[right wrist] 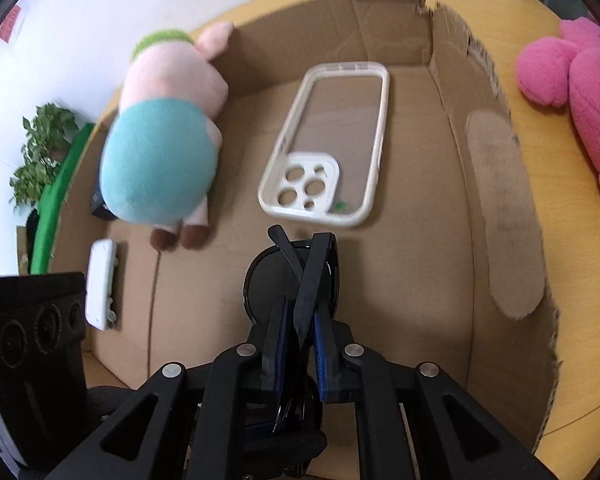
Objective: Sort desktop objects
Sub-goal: 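Lift the sunglasses with both tools and carry them over the box, then lower the sunglasses into the box and open both tools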
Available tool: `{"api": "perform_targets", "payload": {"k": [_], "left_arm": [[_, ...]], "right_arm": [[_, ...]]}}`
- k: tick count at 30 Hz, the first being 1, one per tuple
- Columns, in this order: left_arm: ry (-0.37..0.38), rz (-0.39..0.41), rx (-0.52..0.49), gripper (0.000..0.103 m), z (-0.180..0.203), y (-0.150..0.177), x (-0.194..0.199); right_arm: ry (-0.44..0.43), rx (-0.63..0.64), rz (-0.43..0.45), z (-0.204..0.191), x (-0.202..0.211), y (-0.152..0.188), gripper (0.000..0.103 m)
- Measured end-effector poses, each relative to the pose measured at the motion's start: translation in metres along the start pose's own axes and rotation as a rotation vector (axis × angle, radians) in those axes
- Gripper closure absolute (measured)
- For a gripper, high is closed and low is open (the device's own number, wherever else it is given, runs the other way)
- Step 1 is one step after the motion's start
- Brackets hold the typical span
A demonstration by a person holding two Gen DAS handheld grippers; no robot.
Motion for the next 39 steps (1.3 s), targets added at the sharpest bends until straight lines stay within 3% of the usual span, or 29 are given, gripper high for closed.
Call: {"api": "perform_targets", "payload": {"k": [9,11,14,16,17,22,25,29,32,36,39], "left_arm": [[-0.036,-0.034,0.036,0.095,-0.007,0.013,-0.005],[-0.063,-0.027,0.026,0.088,-0.007,0.013,-0.003],[-0.119,0.022,0.018,0.075,-0.011,0.013,0.010],[-0.147,0.052,-0.008,0.074,-0.009,0.018,0.025],[-0.165,0.074,-0.042,0.073,-0.006,0.020,0.033],[-0.356,0.293,-0.267,0.052,-0.001,0.018,0.095],[-0.428,0.424,-0.366,0.041,0.006,0.022,0.133],[-0.522,0.584,-0.429,0.035,0.013,0.033,0.179],[-0.614,0.727,-0.468,0.026,0.011,0.048,0.219],[-0.756,0.922,-0.529,0.022,0.016,0.070,0.261],[-0.776,0.962,-0.540,0.020,0.021,0.081,0.276]], "right_arm": [[0.030,0.021,-0.035,-0.002,-0.003,0.010,0.092],[0.028,0.013,-0.032,-0.001,-0.002,0.011,0.091],[0.045,0.019,-0.018,0.000,0.006,0.013,0.071],[0.018,0.035,0.011,-0.005,0.020,0.013,0.043],[0.016,0.048,0.038,-0.007,0.032,0.014,0.038],[-0.012,0.075,0.184,-0.022,0.087,0.016,0.020],[0.040,0.120,0.318,-0.039,0.124,0.016,0.005],[0.107,0.137,0.480,-0.055,0.163,0.028,0.000],[0.157,0.140,0.551,-0.067,0.175,0.047,0.000],[0.188,0.168,0.570,-0.087,0.169,0.078,0.000],[0.194,0.191,0.574,-0.099,0.162,0.094,0.000]]}}
Point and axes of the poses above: each gripper's, at about its wrist camera, not at the fingertips, and x roughly against the way its jaws point, z to its right, y to its underside, the point moved 8 cm from there along -x, roughly the way its jaws point, and after that the axes turned 6 degrees about z, right-handed, at the moved point
